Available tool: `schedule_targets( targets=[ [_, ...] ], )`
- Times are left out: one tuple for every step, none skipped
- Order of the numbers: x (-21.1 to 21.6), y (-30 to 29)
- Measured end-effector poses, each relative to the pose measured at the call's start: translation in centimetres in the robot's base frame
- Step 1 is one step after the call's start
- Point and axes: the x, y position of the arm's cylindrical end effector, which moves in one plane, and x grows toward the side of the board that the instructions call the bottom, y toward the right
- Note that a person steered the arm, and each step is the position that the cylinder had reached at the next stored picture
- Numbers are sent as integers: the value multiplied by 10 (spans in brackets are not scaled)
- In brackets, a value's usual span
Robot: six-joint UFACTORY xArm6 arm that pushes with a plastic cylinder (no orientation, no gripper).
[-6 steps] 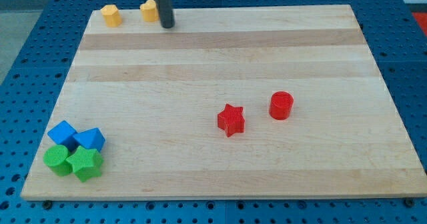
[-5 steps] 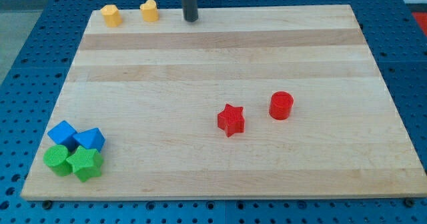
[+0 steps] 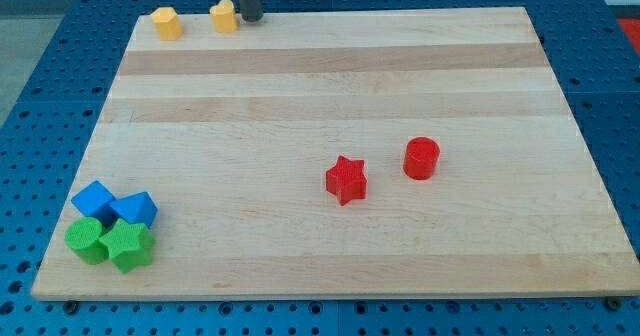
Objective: Push the heart into the hexagon
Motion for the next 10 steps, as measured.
schedule_targets(
  targets=[
    [0, -24],
    [0, -40],
    [0, -39],
    [1, -48],
    [1, -68],
    [1, -49],
    [11, 11],
    [58, 89],
    [119, 176],
    [191, 259]
  ],
)
